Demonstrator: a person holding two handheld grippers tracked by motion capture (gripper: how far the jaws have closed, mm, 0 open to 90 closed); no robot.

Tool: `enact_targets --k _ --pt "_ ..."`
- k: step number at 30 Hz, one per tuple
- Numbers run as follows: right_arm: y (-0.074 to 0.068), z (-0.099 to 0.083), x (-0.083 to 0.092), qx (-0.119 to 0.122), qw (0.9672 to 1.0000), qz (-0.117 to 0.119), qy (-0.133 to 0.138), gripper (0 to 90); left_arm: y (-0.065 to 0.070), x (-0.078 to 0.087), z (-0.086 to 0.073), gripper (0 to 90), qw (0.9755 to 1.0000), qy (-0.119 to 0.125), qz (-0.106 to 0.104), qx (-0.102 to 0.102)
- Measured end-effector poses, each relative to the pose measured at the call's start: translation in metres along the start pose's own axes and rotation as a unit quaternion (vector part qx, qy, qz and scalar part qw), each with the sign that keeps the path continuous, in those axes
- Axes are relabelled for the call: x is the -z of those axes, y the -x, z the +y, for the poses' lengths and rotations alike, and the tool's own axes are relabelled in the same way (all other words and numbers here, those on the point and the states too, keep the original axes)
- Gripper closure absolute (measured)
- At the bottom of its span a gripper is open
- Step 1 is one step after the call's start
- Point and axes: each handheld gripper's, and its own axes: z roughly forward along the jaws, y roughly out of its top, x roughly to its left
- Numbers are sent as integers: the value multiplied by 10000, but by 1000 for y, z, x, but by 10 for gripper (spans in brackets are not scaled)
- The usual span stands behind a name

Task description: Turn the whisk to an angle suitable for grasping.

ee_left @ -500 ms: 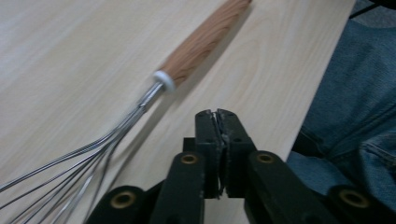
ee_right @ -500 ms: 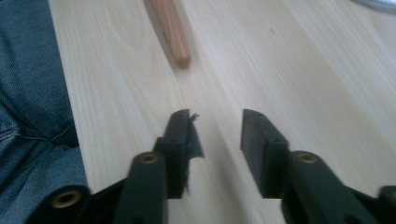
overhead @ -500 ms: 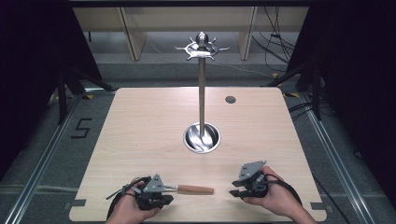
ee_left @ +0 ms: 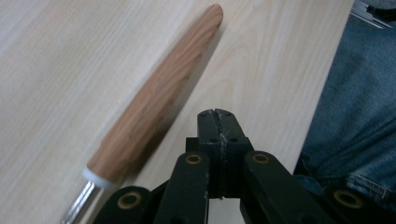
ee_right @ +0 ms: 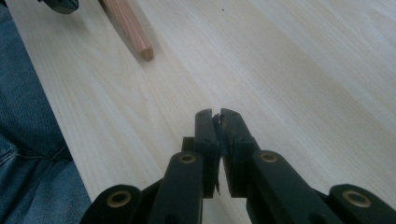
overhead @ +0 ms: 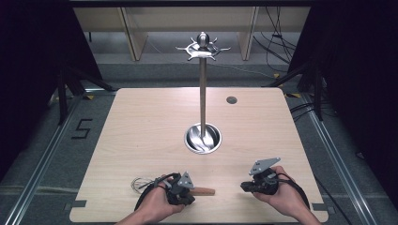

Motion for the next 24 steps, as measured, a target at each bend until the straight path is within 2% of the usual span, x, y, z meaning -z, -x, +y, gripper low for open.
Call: enact_targets --k 2,4,6,8,9,10,11,12,13,14,15,16,18,19,20,21,22,24 --pt "2 0 0 55 10000 19 12 861 -2 -4 3 892 10000 -16 -12 33" --pt "2 -1 -1 105 9999 -56 49 860 -5 -7 6 892 9999 4 -21 99" --pt "0 0 3 -17 10000 -23 -14 855 -6 -7 7 892 10000 -4 19 73" --pt "0 0 2 -37 9999 -58 115 846 -9 -8 11 893 9999 18 70 117" --pt "0 0 3 -139 9999 -57 73 842 -11 -8 11 893 9998 23 44 183" --pt "3 0 4 -37 9999 -114 54 837 -12 -9 13 893 9998 33 82 165" --pt "3 -1 4 -117 9999 -119 31 832 -13 -10 14 893 9998 26 110 171" --pt "5 -1 3 -78 9998 -186 46 827 -15 -10 15 892 9998 32 119 140" --pt "5 -1 2 -190 9996 -161 149 822 -17 -11 17 893 9998 50 140 141" --pt "4 -1 4 -297 9994 -161 13 818 -17 -11 17 893 9998 50 140 141" --pt "4 -1 4 -297 9994 -161 13 818 -19 -11 19 893 9996 68 178 192" --pt "6 -2 3 -319 9991 -225 161 809 -24 -11 23 892 9995 74 264 177" --pt "6 -2 6 -466 9987 -186 30 801 -30 -13 28 892 9991 91 343 220" --pt "6 -2 6 -466 9987 -186 30 801 -30 -13 28 892 9991 91 343 220" --pt "8 -2 5 -367 9991 -200 74 797 -33 -14 30 892 9990 108 336 265" --pt "7 -3 5 -412 9990 -191 52 792 -35 -15 32 892 9989 145 332 299" --pt "6 -3 5 -485 9987 -178 29 783 -38 -16 35 892 9986 156 422 284" --pt "8 -4 5 -422 9989 -189 48 774 -40 -16 38 891 9985 177 445 265"
